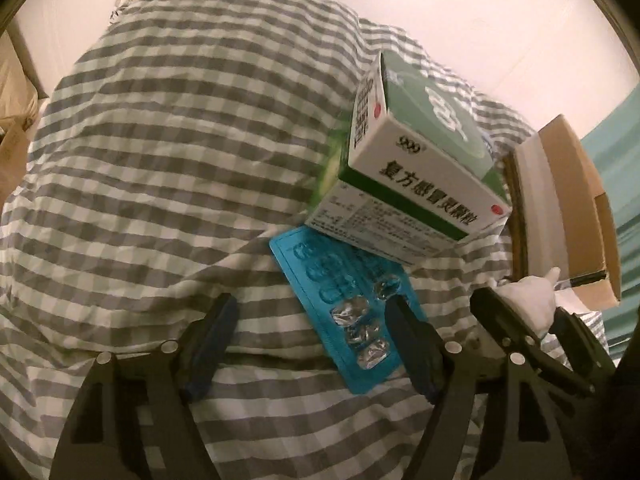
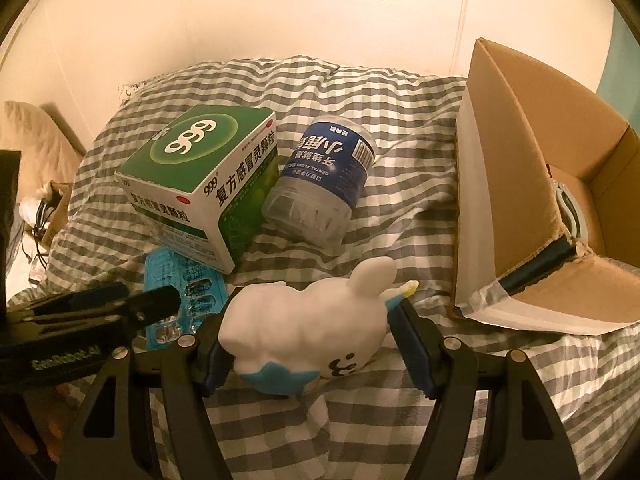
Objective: Organize objects
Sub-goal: 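Grasp the blue blister pack with the left gripper while the right gripper holds the bear, then carry blister pack and bear toy over the cardboard box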
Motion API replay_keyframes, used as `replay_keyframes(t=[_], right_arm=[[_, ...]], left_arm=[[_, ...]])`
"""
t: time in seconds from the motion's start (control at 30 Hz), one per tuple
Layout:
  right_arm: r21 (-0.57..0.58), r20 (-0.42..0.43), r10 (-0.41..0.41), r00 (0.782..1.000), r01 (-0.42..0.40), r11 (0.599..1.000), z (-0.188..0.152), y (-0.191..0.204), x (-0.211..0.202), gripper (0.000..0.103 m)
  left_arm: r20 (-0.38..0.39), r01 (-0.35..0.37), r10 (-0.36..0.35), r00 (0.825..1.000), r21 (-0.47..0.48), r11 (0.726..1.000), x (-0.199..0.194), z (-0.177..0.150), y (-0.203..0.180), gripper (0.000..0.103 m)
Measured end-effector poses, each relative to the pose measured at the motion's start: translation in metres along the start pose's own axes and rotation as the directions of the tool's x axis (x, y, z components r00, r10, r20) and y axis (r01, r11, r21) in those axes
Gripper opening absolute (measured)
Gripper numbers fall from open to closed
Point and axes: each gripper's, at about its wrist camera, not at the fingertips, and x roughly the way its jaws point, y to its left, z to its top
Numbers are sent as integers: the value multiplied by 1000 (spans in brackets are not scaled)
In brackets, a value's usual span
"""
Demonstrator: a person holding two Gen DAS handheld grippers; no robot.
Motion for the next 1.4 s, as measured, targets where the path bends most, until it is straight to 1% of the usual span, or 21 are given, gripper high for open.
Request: replay_keyframes(t=[0.07,0.13,0.17,0.2,0.23,0.27,0.3,0.33,0.37,0.53,0.57,0.7,0.77,0.83,0.97,1.03,1.17,1.33,1.4], right_arm=[[7,-4,-1,1000,1,1000,-1,-2,1,69],[20,-5,4,1000,-4,1000,-1,-5,1,69],[24,-4,5,1000,-5,1000,-1,-6,1,69],[28,-2,7,1000,-7,1000,0,-8,1,69],[29,0,12,1000,-11,1000,0,-8,0,69],[28,0,14,1000,-14,1000,0,-8,-2,69],[25,0,13,1000,-13,1000,0,-7,-4,69],[21,2,17,1000,-17,1000,0,-7,-7,69],[18,3,23,1000,-23,1000,-1,-8,-12,69],[8,33,24,999,-24,1000,-5,-11,-46,69],[8,42,23,999,-24,1000,-6,-12,-55,69],[9,81,20,996,-21,1000,-10,-18,-91,69],[15,106,24,994,-26,1000,-11,-22,-112,69],[14,131,23,991,-25,1000,-12,-26,-132,69],[7,184,27,983,-29,1000,-14,-33,-169,69],[1,210,23,977,-24,1000,-15,-39,-188,69],[-8,263,8,965,-6,1000,-11,-56,-224,69],[-19,327,-40,944,49,999,6,-87,-264,69],[-17,350,-59,935,69,997,17,-100,-275,69]], left_arm=[[-14,-8,8,1000,13,1000,12,4,-8,79],[-19,-1,1,1000,18,1000,20,7,-15,78],[-17,-2,2,1000,27,1000,22,9,-18,75],[-5,7,-7,1000,42,999,21,10,-23,56],[5,11,-11,1000,57,998,21,10,-30,48],[18,-3,2,1000,76,997,19,9,-34,44],[37,-10,7,999,99,995,14,8,-40,31],[50,-5,-1,999,107,994,9,7,-43,25],[63,11,-18,998,108,994,2,5,-47,23],[82,45,-55,995,109,993,-30,-8,-59,9],[86,47,-57,995,113,992,-35,-11,-62,8],[132,11,-29,991,134,991,-66,-24,-76,7],[155,5,-26,988,138,990,-83,-29,-84,7],[180,-13,-14,983,149,989,-103,-37,-84,7],[261,-46,-4,965,183,982,-148,-44,-104,7],[291,-59,0,957,194,979,-163,-44,-114,7],[361,-82,-11,933,242,967,-195,-44,-151,7],[406,-83,-50,913,304,949,-214,-40,-191,7],[412,-78,-68,909,326,942,-217,-37,-208,7]])
